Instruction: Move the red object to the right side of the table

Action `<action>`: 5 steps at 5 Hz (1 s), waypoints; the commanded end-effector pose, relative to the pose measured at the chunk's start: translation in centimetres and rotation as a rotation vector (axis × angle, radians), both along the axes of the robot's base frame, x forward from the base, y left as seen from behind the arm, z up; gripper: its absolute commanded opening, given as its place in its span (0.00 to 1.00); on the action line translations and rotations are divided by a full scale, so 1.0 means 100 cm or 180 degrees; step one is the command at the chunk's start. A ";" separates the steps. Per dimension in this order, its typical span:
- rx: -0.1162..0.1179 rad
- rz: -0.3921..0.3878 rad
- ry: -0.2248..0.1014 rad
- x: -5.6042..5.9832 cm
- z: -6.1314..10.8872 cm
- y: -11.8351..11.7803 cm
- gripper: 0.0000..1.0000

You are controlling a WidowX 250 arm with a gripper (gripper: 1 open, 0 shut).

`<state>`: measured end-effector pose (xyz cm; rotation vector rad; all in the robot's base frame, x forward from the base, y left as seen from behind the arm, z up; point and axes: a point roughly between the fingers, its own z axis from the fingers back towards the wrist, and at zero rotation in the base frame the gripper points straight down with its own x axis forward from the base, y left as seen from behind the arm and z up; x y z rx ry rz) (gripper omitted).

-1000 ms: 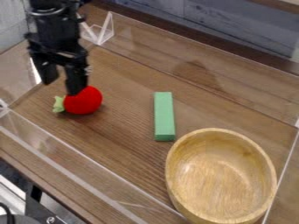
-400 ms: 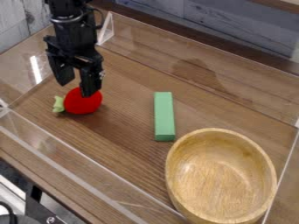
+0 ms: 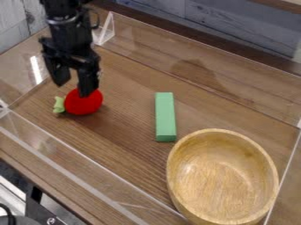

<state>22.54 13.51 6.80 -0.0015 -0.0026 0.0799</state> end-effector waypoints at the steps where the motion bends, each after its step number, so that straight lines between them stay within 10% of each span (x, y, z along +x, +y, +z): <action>1: 0.0047 -0.0074 -0.0071 -0.003 -0.009 0.004 1.00; 3: 0.0012 0.0408 -0.0114 0.023 -0.019 0.011 1.00; 5: -0.0059 -0.0127 -0.0083 0.026 -0.027 0.013 1.00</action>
